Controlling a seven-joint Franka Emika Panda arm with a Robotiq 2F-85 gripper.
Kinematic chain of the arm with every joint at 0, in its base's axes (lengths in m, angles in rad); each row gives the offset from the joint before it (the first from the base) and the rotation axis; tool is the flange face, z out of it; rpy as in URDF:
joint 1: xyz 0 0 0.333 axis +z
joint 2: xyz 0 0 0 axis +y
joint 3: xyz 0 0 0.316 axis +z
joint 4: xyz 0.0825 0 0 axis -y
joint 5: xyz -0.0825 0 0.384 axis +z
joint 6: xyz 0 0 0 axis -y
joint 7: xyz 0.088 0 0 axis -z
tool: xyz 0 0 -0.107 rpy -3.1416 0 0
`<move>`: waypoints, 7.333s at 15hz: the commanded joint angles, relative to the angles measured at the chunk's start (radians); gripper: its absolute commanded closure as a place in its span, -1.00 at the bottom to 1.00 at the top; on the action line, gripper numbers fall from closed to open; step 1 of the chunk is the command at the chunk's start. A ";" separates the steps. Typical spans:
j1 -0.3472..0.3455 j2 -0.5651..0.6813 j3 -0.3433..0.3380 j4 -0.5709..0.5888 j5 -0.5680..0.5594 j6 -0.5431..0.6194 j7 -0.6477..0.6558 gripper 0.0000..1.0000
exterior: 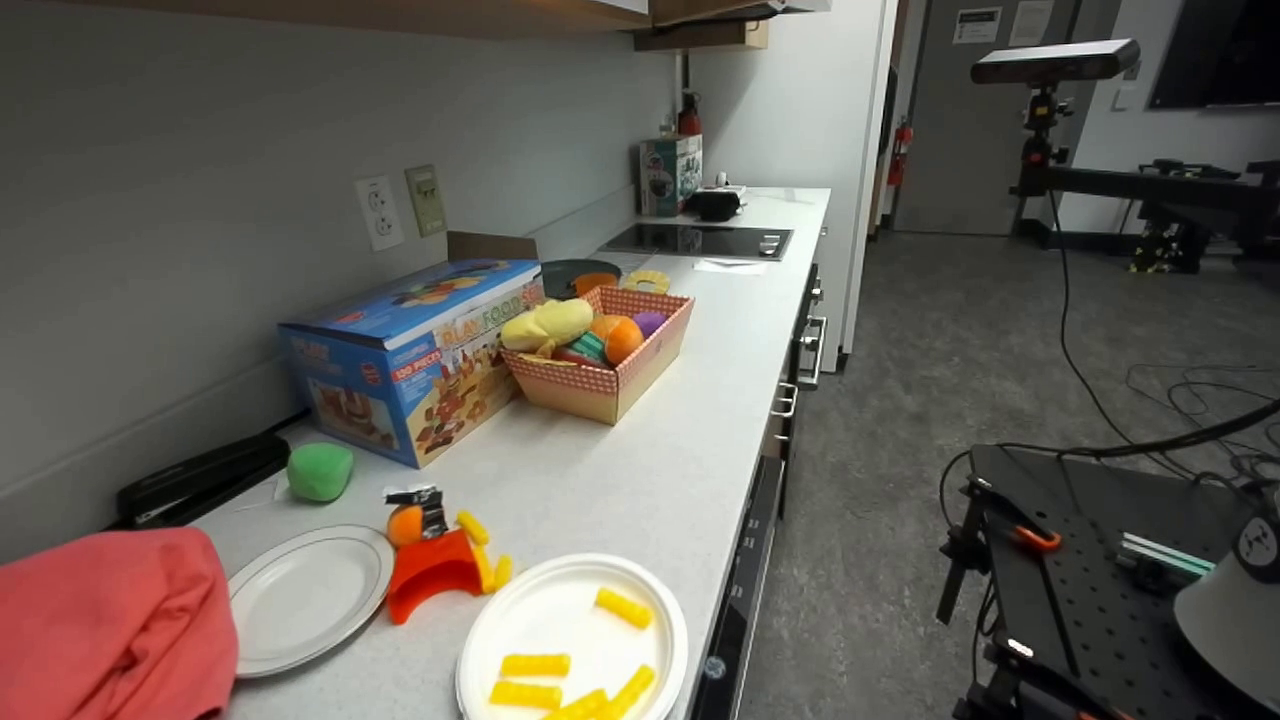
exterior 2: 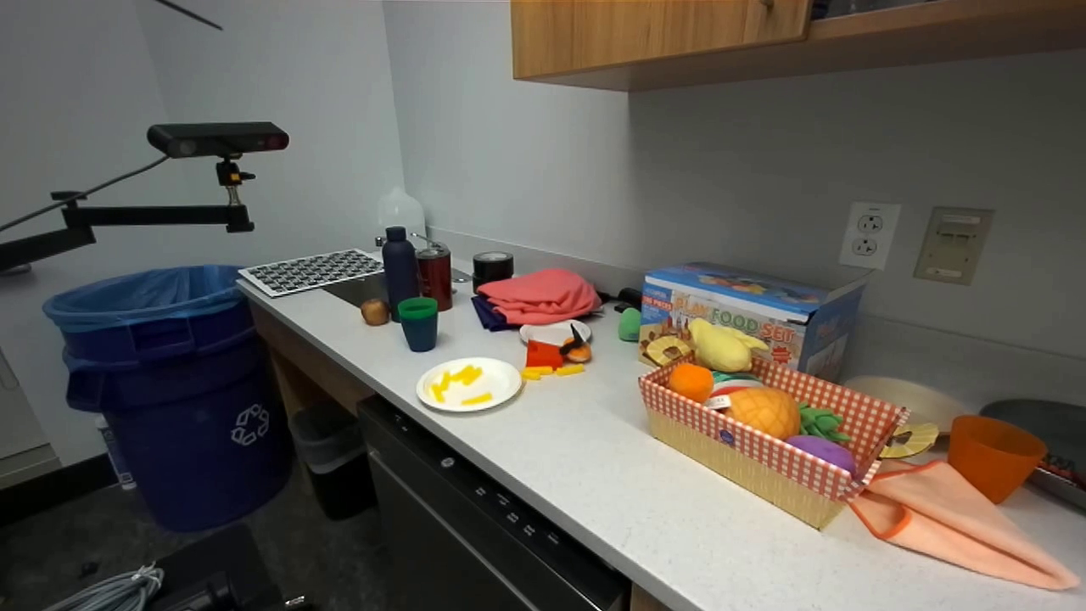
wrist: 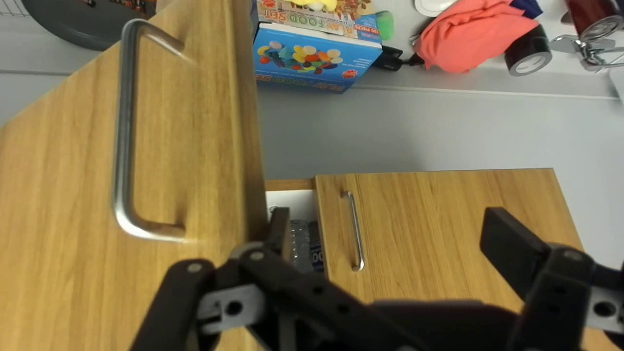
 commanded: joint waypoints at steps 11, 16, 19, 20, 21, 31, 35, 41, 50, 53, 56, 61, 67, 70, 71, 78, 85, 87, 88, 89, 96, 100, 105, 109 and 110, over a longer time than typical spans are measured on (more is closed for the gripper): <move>0.038 0.201 0.010 0.177 0.192 -0.154 -0.211 -1.00; -0.001 0.262 0.072 0.208 0.282 -0.138 -0.191 -1.00; -0.032 0.262 0.105 0.203 0.345 -0.084 -0.185 -1.00; -0.043 0.255 0.115 0.197 0.367 -0.058 -0.191 -1.00; -0.052 0.251 0.123 0.194 0.381 -0.045 -0.193 -1.00; -0.214 0.191 0.070 0.164 0.254 -0.332 -0.139 -1.00; -0.222 0.212 0.065 0.180 0.302 -0.245 -0.160 -1.00; -0.201 0.257 0.128 0.190 0.384 -0.034 -0.152 -1.00; -0.182 0.324 0.206 0.204 0.429 0.167 -0.146 -1.00; -0.173 0.356 0.237 0.216 0.421 0.193 -0.135 -1.00; -0.163 0.396 0.272 0.232 0.417 0.207 -0.110 -1.00; -0.161 0.445 0.322 0.271 0.414 0.213 -0.083 -1.00; -0.188 0.375 0.305 0.225 0.401 0.182 -0.101 -1.00; -0.203 0.313 0.282 0.157 0.388 0.175 -0.100 -1.00; -0.206 0.290 0.274 0.126 0.386 0.178 -0.101 -1.00; -0.212 0.127 0.240 -0.120 0.376 0.203 -0.101 -1.00; -0.217 -0.002 0.221 -0.297 0.347 0.184 -0.116 -1.00; -0.196 0.049 0.214 -0.252 0.357 0.199 -0.098 -1.00; -0.196 0.035 0.211 -0.266 0.353 0.199 -0.098 -1.00; -0.196 0.026 0.209 -0.274 0.351 0.200 -0.098 -1.00; -0.196 0.019 0.209 -0.283 0.351 0.200 -0.098 -1.00; -0.196 0.019 0.209 -0.283 0.351 0.200 -0.098 -1.00; -0.196 0.019 0.209 -0.283 0.351 0.200 -0.098 -1.00; -0.196 0.019 0.209 -0.283 0.351 0.200 -0.098 -1.00; -0.196 0.019 0.209 -0.283 0.351 0.200 -0.098 -1.00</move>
